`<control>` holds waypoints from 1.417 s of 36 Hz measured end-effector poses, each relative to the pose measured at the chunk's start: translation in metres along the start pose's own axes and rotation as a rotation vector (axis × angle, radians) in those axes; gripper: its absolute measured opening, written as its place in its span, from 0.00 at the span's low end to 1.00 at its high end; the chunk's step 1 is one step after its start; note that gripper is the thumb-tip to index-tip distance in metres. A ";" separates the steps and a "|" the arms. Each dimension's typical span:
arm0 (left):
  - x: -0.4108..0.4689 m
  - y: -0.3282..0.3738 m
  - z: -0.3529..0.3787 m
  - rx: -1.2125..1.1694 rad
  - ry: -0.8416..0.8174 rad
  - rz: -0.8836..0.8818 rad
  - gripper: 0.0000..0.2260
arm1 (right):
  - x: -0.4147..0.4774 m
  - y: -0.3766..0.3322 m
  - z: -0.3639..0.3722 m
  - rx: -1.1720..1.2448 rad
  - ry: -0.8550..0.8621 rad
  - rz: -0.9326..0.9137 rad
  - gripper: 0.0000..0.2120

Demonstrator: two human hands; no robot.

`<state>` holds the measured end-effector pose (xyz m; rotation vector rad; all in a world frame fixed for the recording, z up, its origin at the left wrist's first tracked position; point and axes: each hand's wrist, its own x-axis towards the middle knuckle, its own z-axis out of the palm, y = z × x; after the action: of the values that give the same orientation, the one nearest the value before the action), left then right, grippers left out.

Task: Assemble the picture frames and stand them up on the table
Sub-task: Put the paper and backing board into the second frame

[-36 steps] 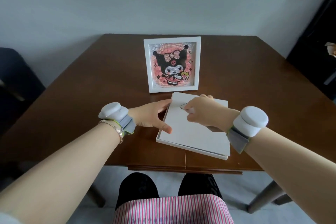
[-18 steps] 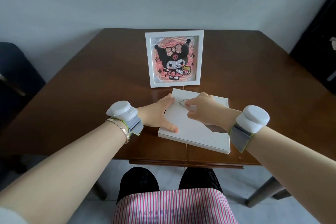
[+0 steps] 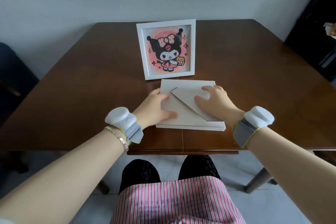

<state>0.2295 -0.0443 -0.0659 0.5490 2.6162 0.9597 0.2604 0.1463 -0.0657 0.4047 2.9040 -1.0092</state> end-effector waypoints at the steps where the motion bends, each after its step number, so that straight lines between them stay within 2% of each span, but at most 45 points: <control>1: -0.001 -0.001 0.001 -0.004 0.031 -0.012 0.35 | 0.001 0.002 0.000 0.077 0.015 -0.030 0.27; 4: -0.004 -0.009 0.004 -0.011 0.098 -0.043 0.35 | 0.000 0.009 -0.002 0.334 0.018 -0.086 0.28; 6: -0.004 -0.013 0.002 -0.014 0.128 -0.052 0.32 | 0.000 0.016 -0.003 0.370 -0.016 -0.113 0.32; 11: -0.001 -0.016 0.000 -0.005 0.118 -0.044 0.31 | 0.001 0.012 0.001 0.076 -0.184 -0.149 0.48; 14: -0.002 -0.014 0.001 -0.017 0.040 -0.061 0.37 | 0.006 0.009 0.007 -0.064 -0.254 -0.146 0.53; 17: -0.002 -0.015 -0.001 -0.037 -0.010 -0.073 0.43 | 0.008 0.008 0.007 -0.095 -0.258 -0.133 0.53; 29: -0.002 -0.006 0.008 -0.056 -0.014 -0.076 0.40 | 0.009 0.005 -0.002 -0.108 -0.296 -0.056 0.55; 35: -0.002 -0.006 0.010 -0.035 -0.007 -0.077 0.39 | 0.007 0.000 0.000 -0.105 -0.240 0.019 0.57; 41: -0.005 -0.006 0.012 -0.104 0.020 -0.095 0.39 | 0.004 -0.002 -0.002 0.227 -0.012 0.142 0.47; 47: -0.014 -0.008 0.015 -0.136 0.059 -0.082 0.38 | 0.001 0.002 -0.005 0.620 0.071 0.190 0.38; 51: -0.019 -0.007 0.019 -0.179 0.104 -0.040 0.40 | 0.006 0.004 0.000 0.816 0.124 0.337 0.31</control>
<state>0.2523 -0.0475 -0.0816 0.4109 2.5840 1.2245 0.2558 0.1506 -0.0684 0.9586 2.2396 -2.0966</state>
